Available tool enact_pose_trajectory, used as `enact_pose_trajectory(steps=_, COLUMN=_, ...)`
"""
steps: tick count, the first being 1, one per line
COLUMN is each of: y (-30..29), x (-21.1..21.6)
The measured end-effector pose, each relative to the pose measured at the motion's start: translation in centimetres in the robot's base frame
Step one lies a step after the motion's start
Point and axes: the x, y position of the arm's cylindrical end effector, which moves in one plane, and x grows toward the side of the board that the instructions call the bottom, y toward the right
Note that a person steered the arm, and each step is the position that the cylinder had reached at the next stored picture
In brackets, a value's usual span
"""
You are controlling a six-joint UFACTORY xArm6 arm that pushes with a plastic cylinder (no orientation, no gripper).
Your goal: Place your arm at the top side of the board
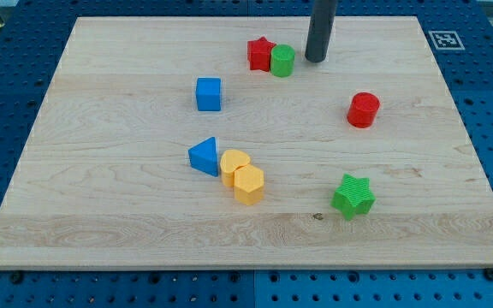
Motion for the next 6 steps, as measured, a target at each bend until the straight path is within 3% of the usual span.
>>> enact_pose_trajectory(steps=3, y=-0.5, x=-9.0)
enact_pose_trajectory(steps=6, y=-8.6, x=-9.1)
